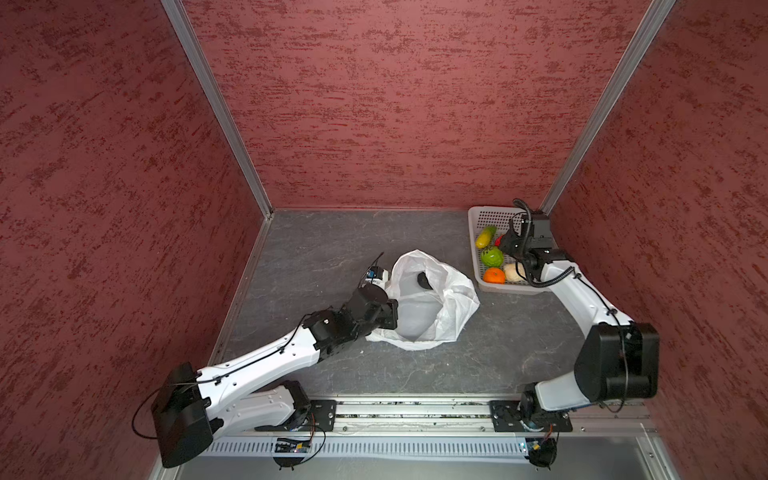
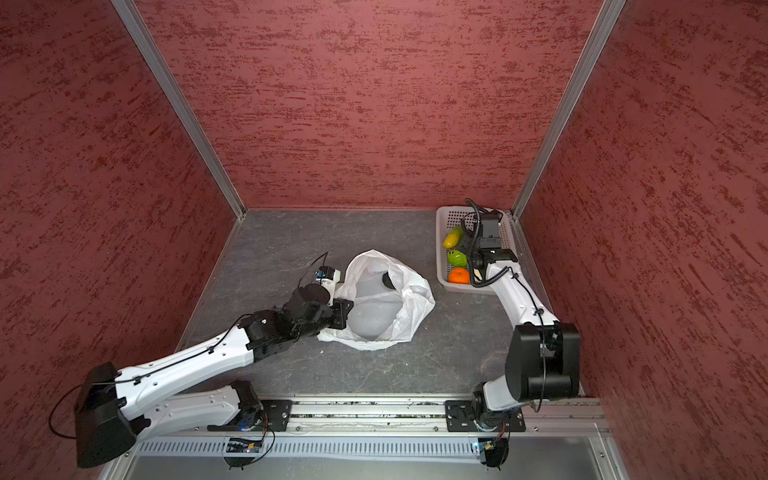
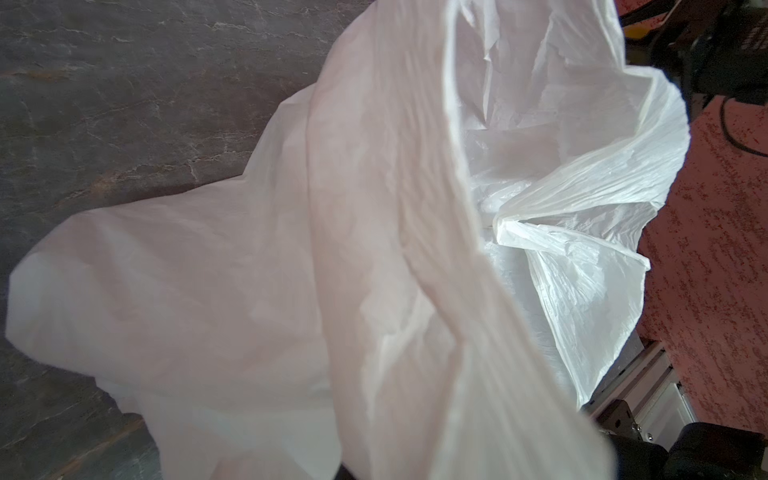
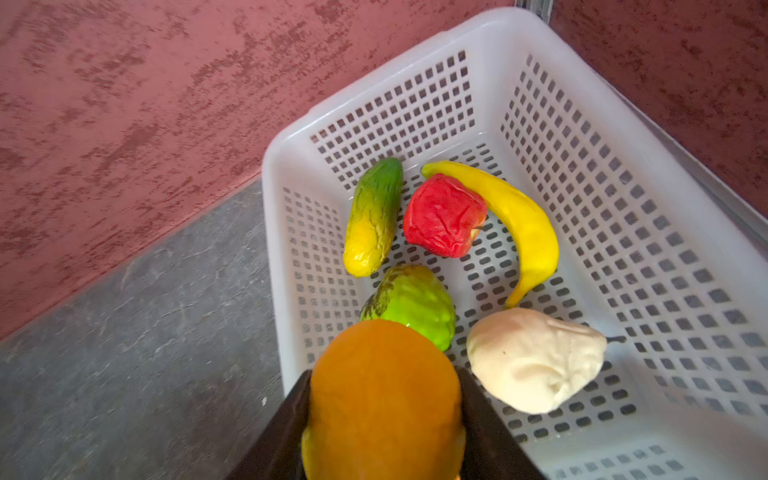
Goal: Untie the knot of the plastic bag and take out the fruit
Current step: 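Lower the yellow fruit into the white basket and open the right gripper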
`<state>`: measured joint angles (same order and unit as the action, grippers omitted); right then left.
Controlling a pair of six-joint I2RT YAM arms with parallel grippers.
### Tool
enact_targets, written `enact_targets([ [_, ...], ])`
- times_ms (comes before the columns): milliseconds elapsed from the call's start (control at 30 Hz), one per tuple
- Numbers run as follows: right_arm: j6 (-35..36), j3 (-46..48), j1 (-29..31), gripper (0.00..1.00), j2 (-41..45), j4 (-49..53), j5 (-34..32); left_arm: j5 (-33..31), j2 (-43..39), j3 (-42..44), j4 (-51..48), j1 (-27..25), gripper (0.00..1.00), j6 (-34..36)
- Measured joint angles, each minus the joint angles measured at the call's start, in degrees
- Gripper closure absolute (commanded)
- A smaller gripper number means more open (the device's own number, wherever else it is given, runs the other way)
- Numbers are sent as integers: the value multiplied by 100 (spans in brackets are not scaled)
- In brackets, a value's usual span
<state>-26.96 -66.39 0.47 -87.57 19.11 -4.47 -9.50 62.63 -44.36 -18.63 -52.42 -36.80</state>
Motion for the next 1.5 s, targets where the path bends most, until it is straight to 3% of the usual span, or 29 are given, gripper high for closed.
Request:
enact_targets([
  [400, 262, -496, -553, 59, -1303, -149, 17, -4, 0, 0, -24, 0, 100, 0],
  [500, 302, -621, -669, 50, -1491, -131, -4, -4, 0, 0, -24, 0, 100, -2],
  [600, 304, -756, -737, 33, -1635, -85, -81, -7, 0, 0, -24, 0, 100, -2],
  [700, 358, -807, -743, 25, -1681, -59, -131, -7, 0, 0, -26, 0, 100, -2],
  [1033, 387, -809, -739, 19, -1665, 4, -133, -26, -2, 0, -74, 0, 100, -2],
  [1300, 385, -634, -588, 19, -833, 219, 262, -105, -72, 0, -125, 0, 100, -2],
  [1500, 341, -577, 155, 18, 498, 800, 772, -129, -192, 0, -157, -20, 100, -2],
])
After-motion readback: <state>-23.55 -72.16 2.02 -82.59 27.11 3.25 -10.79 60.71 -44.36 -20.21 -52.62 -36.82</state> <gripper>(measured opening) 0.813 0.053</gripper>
